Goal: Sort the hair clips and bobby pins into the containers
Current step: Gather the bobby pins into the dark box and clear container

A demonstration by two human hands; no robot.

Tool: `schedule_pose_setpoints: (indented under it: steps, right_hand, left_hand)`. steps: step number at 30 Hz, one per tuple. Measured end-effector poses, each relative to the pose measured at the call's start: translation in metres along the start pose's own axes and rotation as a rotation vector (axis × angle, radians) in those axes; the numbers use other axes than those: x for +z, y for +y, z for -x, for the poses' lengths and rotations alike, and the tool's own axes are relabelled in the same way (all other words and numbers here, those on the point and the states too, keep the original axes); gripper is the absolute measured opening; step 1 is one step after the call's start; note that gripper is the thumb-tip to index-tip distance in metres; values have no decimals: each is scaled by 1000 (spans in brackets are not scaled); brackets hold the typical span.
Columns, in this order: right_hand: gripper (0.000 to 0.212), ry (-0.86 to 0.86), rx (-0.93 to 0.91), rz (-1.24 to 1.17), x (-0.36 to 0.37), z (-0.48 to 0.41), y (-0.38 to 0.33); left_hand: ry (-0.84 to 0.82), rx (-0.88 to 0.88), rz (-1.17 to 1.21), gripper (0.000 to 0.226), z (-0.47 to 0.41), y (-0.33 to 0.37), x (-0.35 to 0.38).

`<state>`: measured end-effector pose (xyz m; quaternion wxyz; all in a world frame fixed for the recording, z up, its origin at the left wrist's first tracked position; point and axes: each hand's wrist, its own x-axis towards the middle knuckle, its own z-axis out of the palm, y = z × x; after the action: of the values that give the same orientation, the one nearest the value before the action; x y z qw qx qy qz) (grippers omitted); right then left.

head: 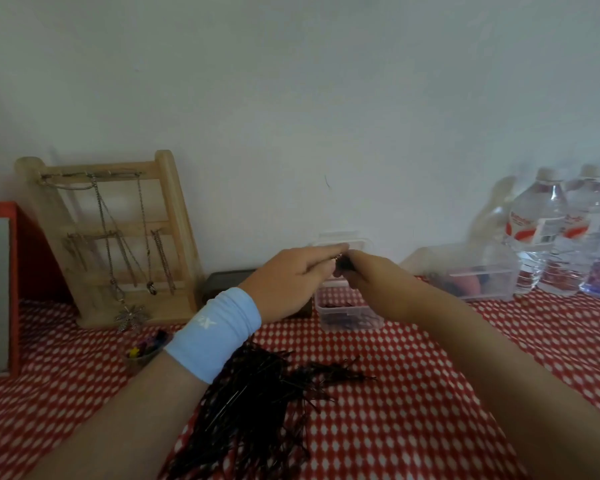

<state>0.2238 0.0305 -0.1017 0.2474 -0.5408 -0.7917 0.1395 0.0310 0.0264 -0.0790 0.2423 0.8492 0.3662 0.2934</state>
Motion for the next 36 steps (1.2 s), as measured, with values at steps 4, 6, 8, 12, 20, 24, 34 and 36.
schedule_pose_setpoints:
  steps: [4,6,8,12,20,24,34,36]
  right_hand:
    - [20,-48,94,197,2,-1,21]
    - [24,-110,117,215,6,-1,24]
    - [33,-135,122,212,7,-1,25]
    - [54,-109,97,120,1,1,26]
    - [29,-86,65,146,-18,3,28]
    - [33,-229,58,291,-13,4,23]
    - [43,-75,-10,242,-30,12,-1]
    - [37,-81,-61,219,-31,14,-14]
  left_hand:
    - [72,-38,-19,43,-8,-17,8]
    - [100,-41,-103,40,-7,-27,12]
    - [120,-13,-203,38,-4,-34,18]
    - [158,106,-284,35,2,-41,29]
    - [69,126,-319,39,4,-36,43]
    - [-77,57,-411,39,2,-33,53]
    - [-160,19,-515,30,0,-15,41]
    - [-91,37,-441,28,11,-16,29]
